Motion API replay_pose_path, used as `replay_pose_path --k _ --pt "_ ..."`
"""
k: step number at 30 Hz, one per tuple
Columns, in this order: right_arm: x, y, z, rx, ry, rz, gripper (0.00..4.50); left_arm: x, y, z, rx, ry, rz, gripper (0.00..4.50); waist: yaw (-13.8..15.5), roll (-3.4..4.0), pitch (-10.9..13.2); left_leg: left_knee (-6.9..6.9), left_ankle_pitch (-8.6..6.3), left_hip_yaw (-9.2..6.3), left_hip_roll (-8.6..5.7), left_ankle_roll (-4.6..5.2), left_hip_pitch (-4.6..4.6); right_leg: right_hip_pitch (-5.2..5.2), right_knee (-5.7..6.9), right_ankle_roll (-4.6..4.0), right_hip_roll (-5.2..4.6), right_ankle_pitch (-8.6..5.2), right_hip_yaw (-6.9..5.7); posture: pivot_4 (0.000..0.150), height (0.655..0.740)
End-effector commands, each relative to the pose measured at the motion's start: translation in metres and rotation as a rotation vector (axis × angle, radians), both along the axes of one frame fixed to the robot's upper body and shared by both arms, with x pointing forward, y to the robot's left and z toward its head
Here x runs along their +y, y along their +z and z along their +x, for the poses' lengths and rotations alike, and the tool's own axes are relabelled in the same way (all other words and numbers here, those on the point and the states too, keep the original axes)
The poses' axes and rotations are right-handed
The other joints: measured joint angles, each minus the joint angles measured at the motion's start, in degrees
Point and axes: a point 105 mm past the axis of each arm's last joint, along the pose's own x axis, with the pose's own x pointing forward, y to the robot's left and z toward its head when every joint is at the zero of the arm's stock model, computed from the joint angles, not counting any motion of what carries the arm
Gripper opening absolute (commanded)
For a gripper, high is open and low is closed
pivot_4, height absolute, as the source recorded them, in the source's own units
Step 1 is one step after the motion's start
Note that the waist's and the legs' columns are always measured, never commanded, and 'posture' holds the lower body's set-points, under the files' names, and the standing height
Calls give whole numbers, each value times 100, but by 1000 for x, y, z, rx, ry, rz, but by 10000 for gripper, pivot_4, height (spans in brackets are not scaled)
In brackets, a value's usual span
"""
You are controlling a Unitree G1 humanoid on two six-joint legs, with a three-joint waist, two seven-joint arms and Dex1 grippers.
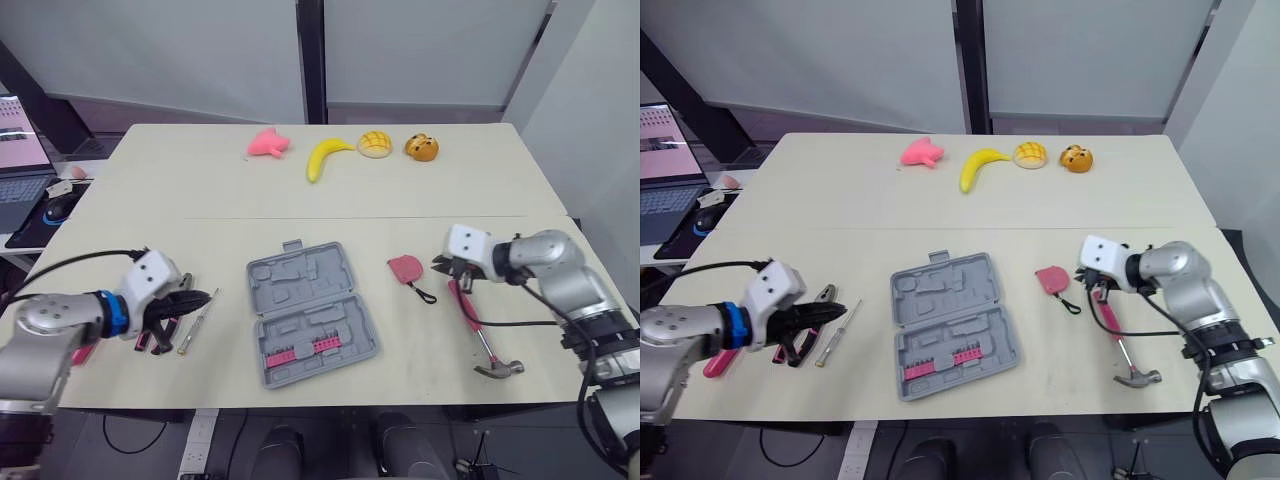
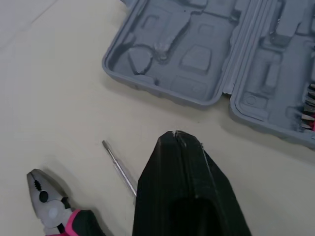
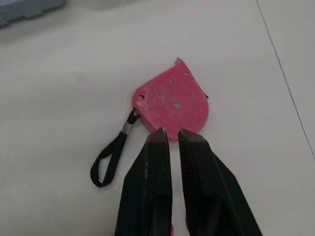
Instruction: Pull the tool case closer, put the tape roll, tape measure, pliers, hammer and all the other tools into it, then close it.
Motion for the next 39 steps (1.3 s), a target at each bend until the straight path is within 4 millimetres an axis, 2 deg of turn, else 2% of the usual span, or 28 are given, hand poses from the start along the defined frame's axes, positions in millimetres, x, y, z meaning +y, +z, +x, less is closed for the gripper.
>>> replay_pose_path --k 1,5,8,14,19,33,39 --pt "25 3 2 -38 76 -18 303 -5 -9 0 1 -2 52 0 -1 0 0 0 0 0 0 0 0 0 0 0 0 0 0 1500 7400" --pt "48 -6 4 -25 127 -21 303 -13 -24 -4 33 -6 50 0 8 0 0 0 0 -2 0 0 -1 0 -1 0 -1 0 -2 1500 7400" --pt "61 -13 7 -31 172 -63 303 -19 -32 2 26 18 28 0 9 0 0 0 0 -2 0 0 1 0 0 0 -1 0 -2 1500 7400" --pt "71 -25 13 -82 246 -195 303 -32 -46 5 50 17 14 0 11 -3 -2 1 0 -7 -1 0 -3 0 -2 -1 -1 0 -6 1500 7400" --pt "77 -33 9 -68 280 -204 303 -34 -52 7 61 14 25 0 0 -3 -2 1 0 -7 -2 0 -1 0 0 -1 -1 1 -5 1500 7400" --pt "116 -33 2 -82 364 -165 303 -69 -64 21 93 -89 -1 0 31 -5 -4 3 0 -9 -4 0 1 5 1 -1 -1 1 -6 1500 7400" --pt "122 -32 3 -108 380 -174 303 -83 -63 22 93 -153 0 0 55 -4 -5 4 0 -10 -5 0 1 6 1 -1 -2 1 -7 1500 7400"
